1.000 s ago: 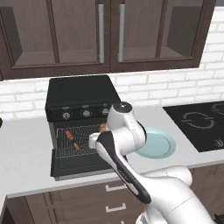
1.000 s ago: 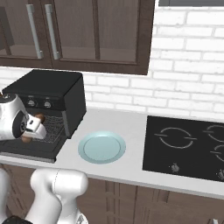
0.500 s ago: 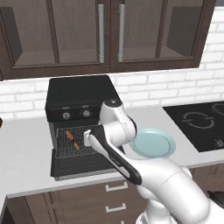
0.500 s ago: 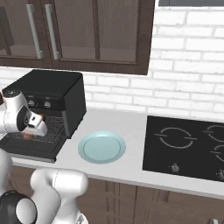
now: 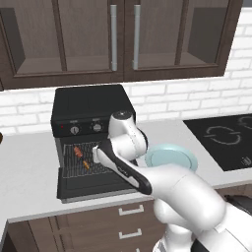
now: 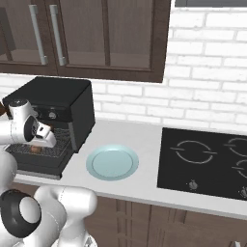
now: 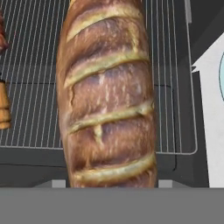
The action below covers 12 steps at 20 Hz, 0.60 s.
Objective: Pick up the kebab skewer and baguette bread, and place them inside the toaster oven. Close the toaster oven door and start by setting the timer.
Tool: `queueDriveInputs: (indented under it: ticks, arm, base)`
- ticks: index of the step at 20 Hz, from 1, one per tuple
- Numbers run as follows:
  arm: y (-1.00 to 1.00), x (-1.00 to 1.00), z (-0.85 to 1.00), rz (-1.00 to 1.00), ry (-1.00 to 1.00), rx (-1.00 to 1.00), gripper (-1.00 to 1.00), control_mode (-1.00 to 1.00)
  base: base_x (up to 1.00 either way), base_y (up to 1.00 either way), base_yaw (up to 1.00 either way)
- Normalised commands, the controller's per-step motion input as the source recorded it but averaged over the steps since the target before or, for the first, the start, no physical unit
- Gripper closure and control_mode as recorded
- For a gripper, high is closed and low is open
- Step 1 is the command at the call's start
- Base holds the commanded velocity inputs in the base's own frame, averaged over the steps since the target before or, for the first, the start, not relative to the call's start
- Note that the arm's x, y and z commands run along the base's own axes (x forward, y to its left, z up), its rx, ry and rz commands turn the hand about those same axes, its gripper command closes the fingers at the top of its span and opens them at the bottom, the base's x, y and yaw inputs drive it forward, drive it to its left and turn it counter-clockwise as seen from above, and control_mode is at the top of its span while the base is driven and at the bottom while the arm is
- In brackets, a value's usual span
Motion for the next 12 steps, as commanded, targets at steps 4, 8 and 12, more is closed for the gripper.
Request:
queueDriveInputs:
  ticks: [4, 8, 12]
  arm:
    - [0.0, 0.29, -0.1, 0.02, -0.02, 0.0, 1.0, -1.0]
    - [0.0, 0.23, -0.07, 0.01, 0.0, 0.0, 1.0, -1.0]
    - [0.0, 0.08, -0.19, 0.01, 0.0, -0.01, 1.0, -1.0]
  base:
    - [0.0, 0.0, 0.0]
    - [0.0, 0.0, 0.0]
    - [0.0, 0.0, 0.0]
